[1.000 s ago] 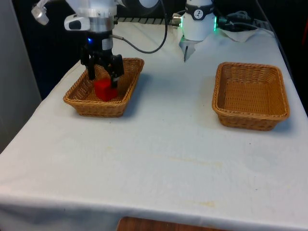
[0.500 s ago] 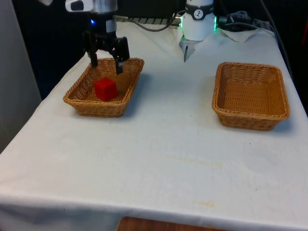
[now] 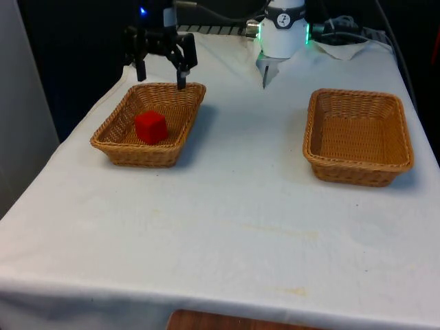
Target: Pick up the red cube and place it into the right basket.
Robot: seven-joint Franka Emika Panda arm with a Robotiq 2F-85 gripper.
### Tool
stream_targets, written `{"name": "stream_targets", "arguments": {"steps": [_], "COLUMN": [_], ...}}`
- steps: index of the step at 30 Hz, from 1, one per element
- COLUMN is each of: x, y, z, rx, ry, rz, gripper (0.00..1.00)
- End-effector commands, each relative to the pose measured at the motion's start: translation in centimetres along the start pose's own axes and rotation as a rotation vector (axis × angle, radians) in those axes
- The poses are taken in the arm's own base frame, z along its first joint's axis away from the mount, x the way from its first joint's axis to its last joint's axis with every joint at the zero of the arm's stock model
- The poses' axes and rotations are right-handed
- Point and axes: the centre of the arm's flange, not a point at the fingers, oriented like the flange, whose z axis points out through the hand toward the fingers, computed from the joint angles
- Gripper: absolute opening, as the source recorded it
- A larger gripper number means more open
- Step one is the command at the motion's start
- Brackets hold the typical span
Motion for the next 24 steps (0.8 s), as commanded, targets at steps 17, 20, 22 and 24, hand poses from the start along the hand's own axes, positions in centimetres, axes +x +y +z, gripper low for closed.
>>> {"name": "stream_targets", "arguments": {"steps": [17,20,22,24], "x": [0.2,0.0,0.0,0.0], "y": [-2.9,-3.7,-3.8,-3.7], "z": [-3.2,-3.5,-3.6,-3.5], "rx": [0.013,0.006,0.009,0.011], "ry": [0.013,0.014,0.015,0.014], "rz": [-0.103,-0.121,-0.130,-0.127], "gripper": [1.00,1.00,1.00,1.00]}}
